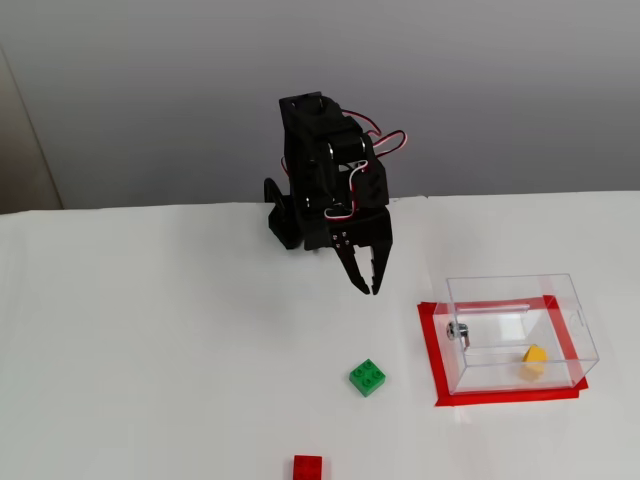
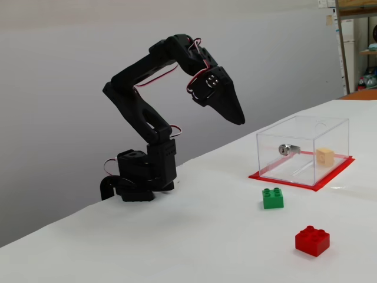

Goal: Pick the yellow lego brick and place it into the transparent box

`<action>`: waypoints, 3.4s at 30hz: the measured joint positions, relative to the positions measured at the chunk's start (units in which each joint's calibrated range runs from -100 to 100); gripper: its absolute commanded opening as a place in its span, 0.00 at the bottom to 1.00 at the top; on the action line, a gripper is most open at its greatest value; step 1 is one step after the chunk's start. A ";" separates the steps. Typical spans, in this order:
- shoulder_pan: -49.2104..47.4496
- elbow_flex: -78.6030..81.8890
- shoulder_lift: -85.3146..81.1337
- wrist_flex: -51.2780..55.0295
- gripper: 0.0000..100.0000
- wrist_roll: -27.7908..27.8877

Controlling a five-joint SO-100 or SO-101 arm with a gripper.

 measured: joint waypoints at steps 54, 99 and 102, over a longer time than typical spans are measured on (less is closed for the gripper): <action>3.63 66.37 -54.80 -3.08 0.02 0.00; 4.06 66.55 -55.56 0.09 0.02 0.29; 4.06 66.55 -55.56 0.09 0.02 0.29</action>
